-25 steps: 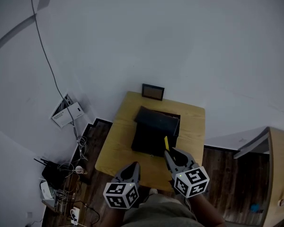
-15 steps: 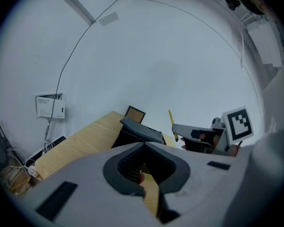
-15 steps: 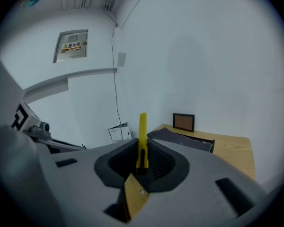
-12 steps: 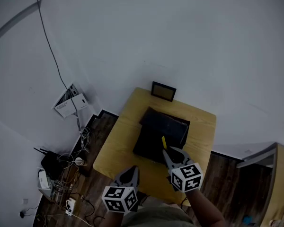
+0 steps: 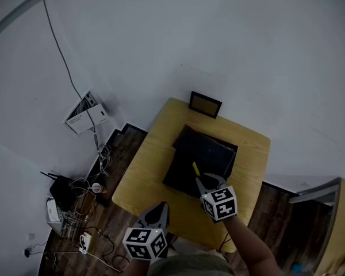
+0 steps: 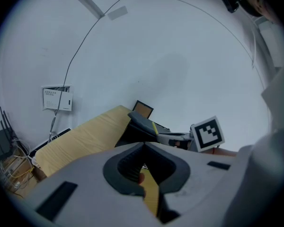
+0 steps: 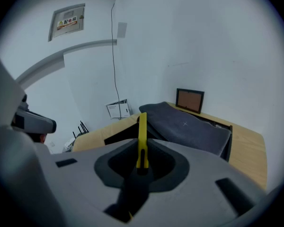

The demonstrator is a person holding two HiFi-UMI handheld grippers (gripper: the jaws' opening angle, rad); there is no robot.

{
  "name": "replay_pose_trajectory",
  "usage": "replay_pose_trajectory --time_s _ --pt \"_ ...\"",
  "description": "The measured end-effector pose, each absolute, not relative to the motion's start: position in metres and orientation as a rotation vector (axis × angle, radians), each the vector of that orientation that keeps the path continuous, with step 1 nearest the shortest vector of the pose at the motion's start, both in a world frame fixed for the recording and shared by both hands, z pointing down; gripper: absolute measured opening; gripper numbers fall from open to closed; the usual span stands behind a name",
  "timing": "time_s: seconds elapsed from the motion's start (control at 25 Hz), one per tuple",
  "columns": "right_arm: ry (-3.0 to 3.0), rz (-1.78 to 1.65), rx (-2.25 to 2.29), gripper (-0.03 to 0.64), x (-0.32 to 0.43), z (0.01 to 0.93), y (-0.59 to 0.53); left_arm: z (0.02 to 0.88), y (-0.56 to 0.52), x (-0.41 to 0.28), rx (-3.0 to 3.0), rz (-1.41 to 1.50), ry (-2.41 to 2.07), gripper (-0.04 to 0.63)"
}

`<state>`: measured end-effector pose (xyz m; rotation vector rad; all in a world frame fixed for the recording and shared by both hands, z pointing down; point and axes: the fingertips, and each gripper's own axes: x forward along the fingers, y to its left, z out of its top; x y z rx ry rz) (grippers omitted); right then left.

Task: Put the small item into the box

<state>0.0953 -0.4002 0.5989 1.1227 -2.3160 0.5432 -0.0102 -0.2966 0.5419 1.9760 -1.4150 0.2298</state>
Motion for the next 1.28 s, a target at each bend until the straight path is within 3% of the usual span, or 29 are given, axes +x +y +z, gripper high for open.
replay_pose_trajectory --time_s 0.56,1.04,1.12,1.28 --pt "-2.078 0.550 0.875 0.052 0.074 0.685 -0.414 0.549 -0.299 -0.012 1.952 0.239 -1.415 0.003" --pt "-1.993 0.591 0.851 0.052 0.076 0.701 -0.412 0.546 -0.296 -0.017 1.951 0.229 -1.419 0.003" --pt "-2.004 0.574 0.867 0.106 0.077 0.696 -0.412 0.544 -0.294 -0.017 1.957 0.225 -1.413 0.003" --pt "-2.055 0.573 0.914 0.107 0.075 0.680 -0.407 0.543 -0.288 -0.017 1.968 0.220 -1.403 0.003"
